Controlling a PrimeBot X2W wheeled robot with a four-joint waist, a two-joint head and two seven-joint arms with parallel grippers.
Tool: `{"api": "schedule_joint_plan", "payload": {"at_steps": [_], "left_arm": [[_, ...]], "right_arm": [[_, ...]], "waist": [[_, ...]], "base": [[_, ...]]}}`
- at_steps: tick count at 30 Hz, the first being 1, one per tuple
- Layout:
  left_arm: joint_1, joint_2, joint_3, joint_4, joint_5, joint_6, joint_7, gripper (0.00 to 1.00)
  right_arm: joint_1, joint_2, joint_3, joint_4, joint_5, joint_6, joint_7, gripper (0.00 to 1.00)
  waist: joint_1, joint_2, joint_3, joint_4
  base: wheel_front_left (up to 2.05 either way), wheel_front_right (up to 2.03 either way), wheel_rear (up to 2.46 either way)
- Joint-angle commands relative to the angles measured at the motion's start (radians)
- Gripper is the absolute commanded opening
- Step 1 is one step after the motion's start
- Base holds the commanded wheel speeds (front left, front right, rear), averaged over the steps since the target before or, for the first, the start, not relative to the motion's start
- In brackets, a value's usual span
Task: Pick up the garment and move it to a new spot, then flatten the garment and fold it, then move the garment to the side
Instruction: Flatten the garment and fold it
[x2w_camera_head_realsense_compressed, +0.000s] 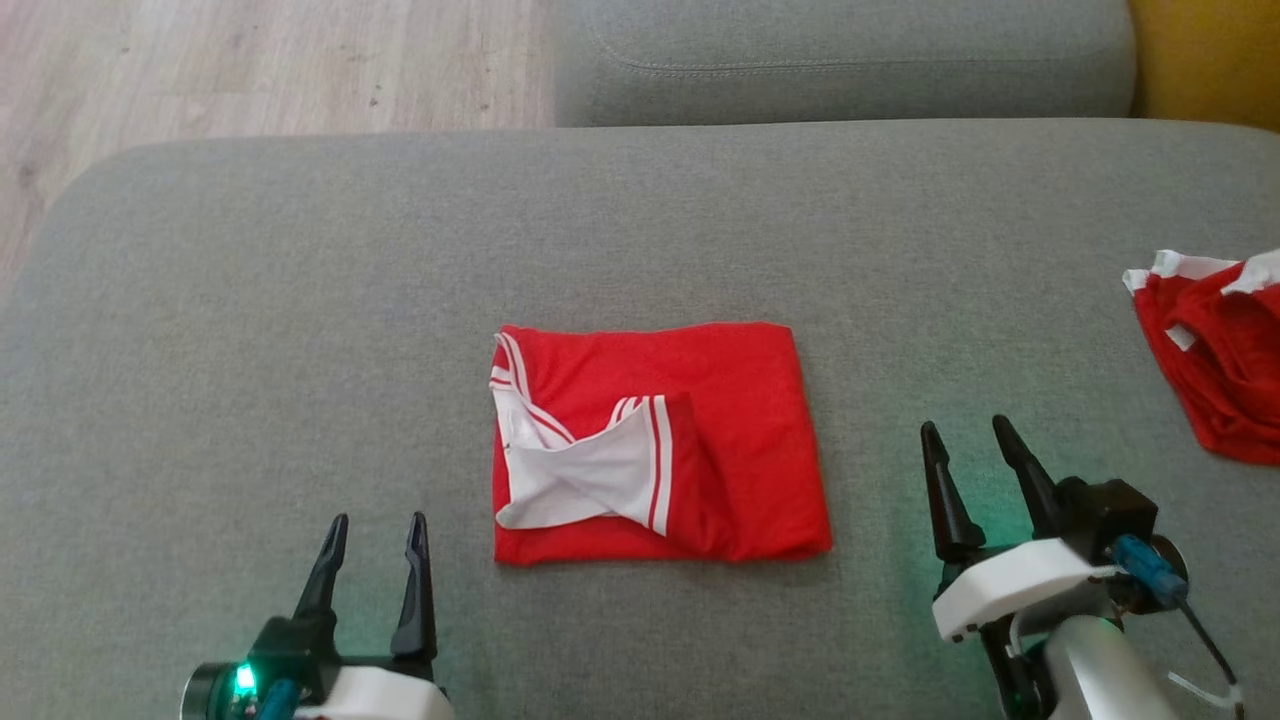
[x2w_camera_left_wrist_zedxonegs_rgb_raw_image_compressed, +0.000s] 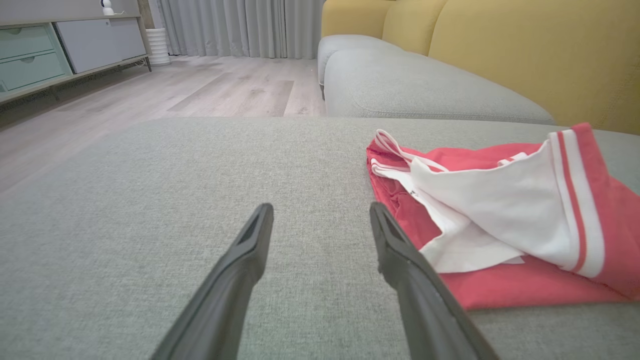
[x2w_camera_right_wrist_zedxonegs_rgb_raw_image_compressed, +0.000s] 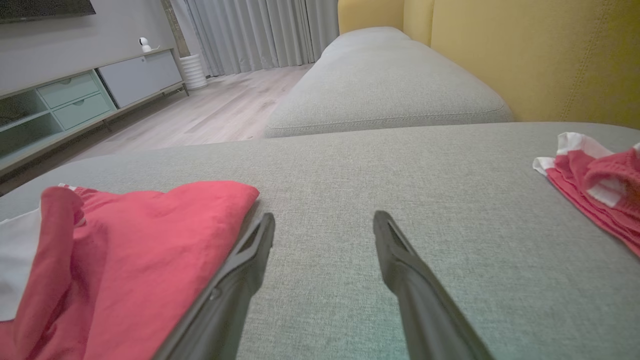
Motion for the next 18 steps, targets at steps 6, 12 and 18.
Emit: {"api": "schedule_joint_plan", "payload": {"at_steps": [6, 12, 18], "left_arm": [[-0.038, 0.003, 0.021, -0.026, -0.007, -0.003, -0.010, 1.00], [-0.054, 0.003, -0.018, -0.025, -0.009, -0.012, -0.010, 1.00], [-0.032, 0.003, -0.021, -0.018, -0.011, -0.010, -0.010, 1.00]], "right_arm": [[-0.027, 0.005, 0.023, -0.048, 0.011, -0.001, -0.011, 0.00], [-0.048, 0.005, 0.017, -0.021, -0.002, -0.001, -0.011, 0.00], [-0.068, 0.005, 0.069, 0.031, 0.041, -0.001, -0.011, 0.00]], "waist": [[0.0001, 0.0000, 0.018, 0.047], [0.0001, 0.0000, 0.038, 0.207], [0.0001, 0.0000, 0.038, 0.332]], "base": [[0.00, 0.00, 0.00], [0.00, 0.00, 0.00], [0.00, 0.00, 0.00]]}}
